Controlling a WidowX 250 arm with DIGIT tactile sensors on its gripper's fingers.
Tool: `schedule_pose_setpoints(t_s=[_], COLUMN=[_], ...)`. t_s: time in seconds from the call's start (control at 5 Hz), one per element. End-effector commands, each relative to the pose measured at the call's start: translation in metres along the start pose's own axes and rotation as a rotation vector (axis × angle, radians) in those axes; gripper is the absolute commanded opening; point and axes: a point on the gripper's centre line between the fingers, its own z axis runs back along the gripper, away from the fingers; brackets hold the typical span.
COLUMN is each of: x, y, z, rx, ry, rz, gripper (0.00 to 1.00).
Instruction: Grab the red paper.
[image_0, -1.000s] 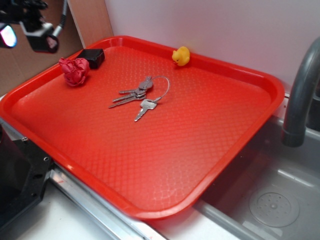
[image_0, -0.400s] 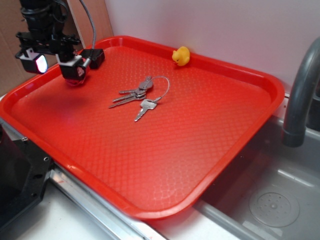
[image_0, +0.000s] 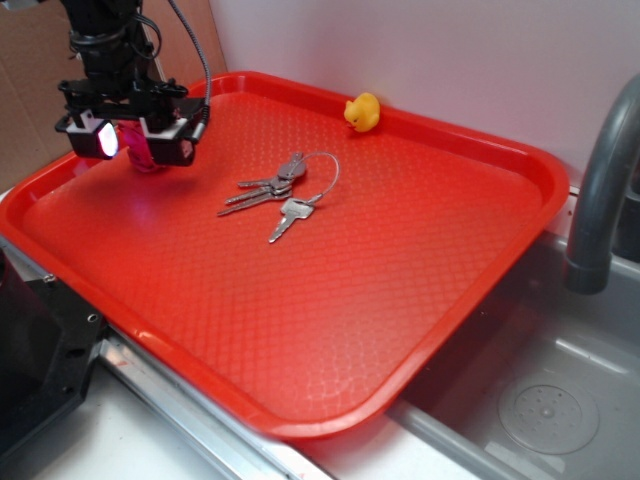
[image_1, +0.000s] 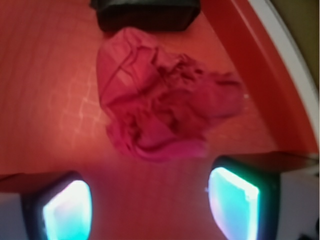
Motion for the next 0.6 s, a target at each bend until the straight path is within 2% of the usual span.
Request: schedule_pose_setpoints(t_s=[0.0,0.4], x=[0.003,0.024], y=[0.001,0.019], z=[-0.011,-0.011], rx=[0.003,0.012], ry=[-0.018,-0.051], rz=[-0.01,-0.072], gripper=[1.0,1.0])
